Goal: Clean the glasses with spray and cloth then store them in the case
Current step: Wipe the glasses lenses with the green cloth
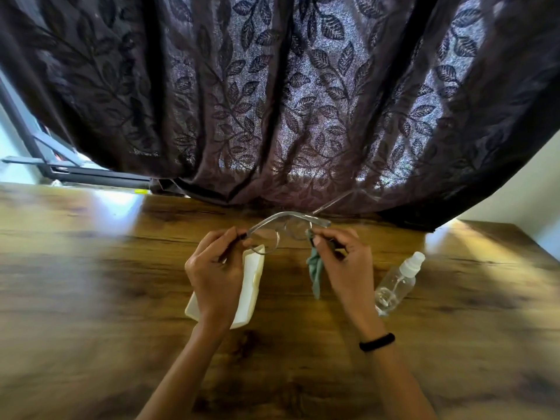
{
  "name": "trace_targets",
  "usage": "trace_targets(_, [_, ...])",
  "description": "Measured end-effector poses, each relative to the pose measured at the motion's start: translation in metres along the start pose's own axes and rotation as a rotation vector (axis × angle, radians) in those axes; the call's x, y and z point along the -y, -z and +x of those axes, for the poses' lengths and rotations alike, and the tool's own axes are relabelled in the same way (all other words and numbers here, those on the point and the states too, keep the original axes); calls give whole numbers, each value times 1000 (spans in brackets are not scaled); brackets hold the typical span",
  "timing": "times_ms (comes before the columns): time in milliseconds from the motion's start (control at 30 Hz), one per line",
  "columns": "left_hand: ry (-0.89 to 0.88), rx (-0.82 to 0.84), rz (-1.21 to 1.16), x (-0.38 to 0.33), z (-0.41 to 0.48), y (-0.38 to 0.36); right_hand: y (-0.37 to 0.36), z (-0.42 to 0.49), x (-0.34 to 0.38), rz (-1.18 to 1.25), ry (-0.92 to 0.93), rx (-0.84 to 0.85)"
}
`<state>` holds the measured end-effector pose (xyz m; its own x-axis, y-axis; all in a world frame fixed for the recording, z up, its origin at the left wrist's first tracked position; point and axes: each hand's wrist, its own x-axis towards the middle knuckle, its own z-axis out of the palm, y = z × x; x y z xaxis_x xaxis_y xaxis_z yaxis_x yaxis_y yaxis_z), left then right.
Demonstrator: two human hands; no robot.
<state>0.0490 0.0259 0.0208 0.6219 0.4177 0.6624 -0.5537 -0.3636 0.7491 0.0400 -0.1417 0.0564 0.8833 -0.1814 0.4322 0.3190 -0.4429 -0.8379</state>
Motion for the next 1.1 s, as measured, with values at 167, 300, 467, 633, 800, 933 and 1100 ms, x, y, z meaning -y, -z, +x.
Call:
trace_targets(167, [-4, 50, -22, -5, -1, -2, 4, 18, -10, -231, 123, -121])
trace_targets(300, [17, 57, -47, -9, -3, -4, -2, 18, -14, -373, 213, -107])
trace_targets(467, [17, 53, -36, -9, -4, -4, -10, 8, -12, -364, 234, 1])
trace_targets(633, [39, 36, -29, -6, -4, -2, -12, 0, -8, -359, 321, 125])
trace_targets(800, [35, 30, -29, -1, 0, 0, -5, -5, -16, -452, 303, 121])
trace_targets(933, [47, 43, -25, -1, -1, -2, -2, -1, -17, -506, 258, 23])
trace_targets(1100, [62, 51, -37, -3, -2, -3, -4, 2, -14, -466, 261, 39])
